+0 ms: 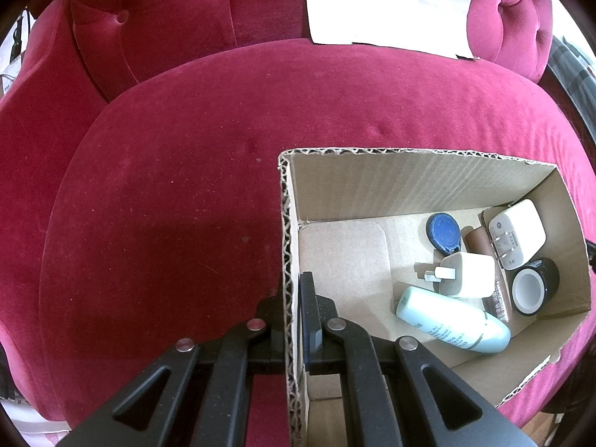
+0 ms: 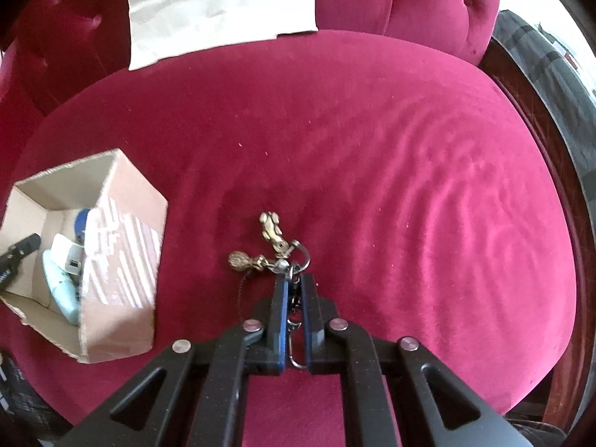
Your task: Organize rigid objects
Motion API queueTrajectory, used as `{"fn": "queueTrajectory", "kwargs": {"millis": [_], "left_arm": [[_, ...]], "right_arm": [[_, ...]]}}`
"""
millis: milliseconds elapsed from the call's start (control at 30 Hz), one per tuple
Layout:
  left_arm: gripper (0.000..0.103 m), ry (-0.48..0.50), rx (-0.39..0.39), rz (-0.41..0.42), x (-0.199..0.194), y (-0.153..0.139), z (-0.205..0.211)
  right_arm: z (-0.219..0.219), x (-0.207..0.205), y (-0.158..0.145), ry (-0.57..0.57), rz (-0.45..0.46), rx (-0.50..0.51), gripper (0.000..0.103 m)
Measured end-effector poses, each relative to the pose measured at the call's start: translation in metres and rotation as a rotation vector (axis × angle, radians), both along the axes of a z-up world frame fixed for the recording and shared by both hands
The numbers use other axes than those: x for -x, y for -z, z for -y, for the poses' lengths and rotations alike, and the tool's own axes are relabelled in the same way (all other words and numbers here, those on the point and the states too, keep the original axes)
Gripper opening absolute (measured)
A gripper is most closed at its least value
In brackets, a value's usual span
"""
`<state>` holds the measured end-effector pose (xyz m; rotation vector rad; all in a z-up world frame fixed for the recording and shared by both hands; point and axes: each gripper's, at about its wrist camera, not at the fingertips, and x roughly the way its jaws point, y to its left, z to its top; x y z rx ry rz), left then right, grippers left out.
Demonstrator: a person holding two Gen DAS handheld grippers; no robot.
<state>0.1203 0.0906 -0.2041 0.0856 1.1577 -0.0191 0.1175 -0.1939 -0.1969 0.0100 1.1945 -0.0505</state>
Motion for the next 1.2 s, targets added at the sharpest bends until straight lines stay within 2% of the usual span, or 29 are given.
{"fn": "queueTrajectory", "kwargs": {"millis": [767,1200], "left_arm": [[0.004,-0.001,0.004,-0.001,0.0,0.0,0.001],[0.004,-0.005,0.008,-0.005,-0.001,0.0,0.0]], "right_arm": [[-0.005,0.012,-0.06,-0.007,0.064,0.01,0.004],[-0.021,0.013,-0.101,-0.032,0.11,0.012,0.005]]}}
